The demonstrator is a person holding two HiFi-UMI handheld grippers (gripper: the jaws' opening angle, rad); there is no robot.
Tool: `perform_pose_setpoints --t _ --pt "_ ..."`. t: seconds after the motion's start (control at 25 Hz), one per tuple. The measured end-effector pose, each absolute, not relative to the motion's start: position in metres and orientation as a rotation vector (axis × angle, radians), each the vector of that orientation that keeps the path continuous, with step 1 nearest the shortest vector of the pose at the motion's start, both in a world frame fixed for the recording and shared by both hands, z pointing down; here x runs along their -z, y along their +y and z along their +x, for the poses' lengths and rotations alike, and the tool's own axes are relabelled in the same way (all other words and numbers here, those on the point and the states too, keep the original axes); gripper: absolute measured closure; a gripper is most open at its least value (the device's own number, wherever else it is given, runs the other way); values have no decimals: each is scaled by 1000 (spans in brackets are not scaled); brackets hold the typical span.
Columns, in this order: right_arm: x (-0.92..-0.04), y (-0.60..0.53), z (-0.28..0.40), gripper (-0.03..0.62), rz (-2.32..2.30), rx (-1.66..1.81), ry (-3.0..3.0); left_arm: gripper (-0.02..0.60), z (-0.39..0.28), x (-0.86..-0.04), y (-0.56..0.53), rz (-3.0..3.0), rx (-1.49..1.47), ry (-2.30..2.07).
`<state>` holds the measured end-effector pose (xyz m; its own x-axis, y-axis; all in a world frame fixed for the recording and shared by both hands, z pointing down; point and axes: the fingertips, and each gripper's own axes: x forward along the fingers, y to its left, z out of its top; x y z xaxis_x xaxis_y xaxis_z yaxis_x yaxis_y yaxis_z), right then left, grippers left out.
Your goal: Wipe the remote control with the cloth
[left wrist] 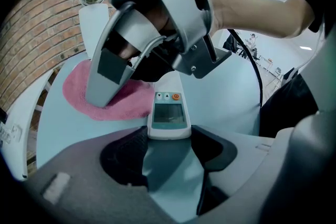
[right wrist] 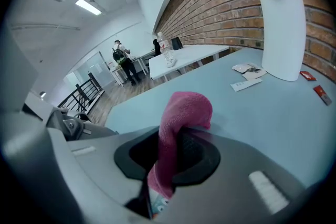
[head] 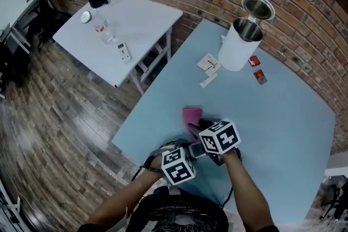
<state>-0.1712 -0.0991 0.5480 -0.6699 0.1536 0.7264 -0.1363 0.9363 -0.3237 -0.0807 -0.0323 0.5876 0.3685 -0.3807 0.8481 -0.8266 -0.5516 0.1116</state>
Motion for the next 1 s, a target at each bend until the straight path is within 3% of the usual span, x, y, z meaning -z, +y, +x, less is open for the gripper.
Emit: perform_pose_setpoints --t 1.0 --pt "-539 -109 -168 526 191 -553 -2389 311 -85 -588 -37 2087 -1043 -1164"
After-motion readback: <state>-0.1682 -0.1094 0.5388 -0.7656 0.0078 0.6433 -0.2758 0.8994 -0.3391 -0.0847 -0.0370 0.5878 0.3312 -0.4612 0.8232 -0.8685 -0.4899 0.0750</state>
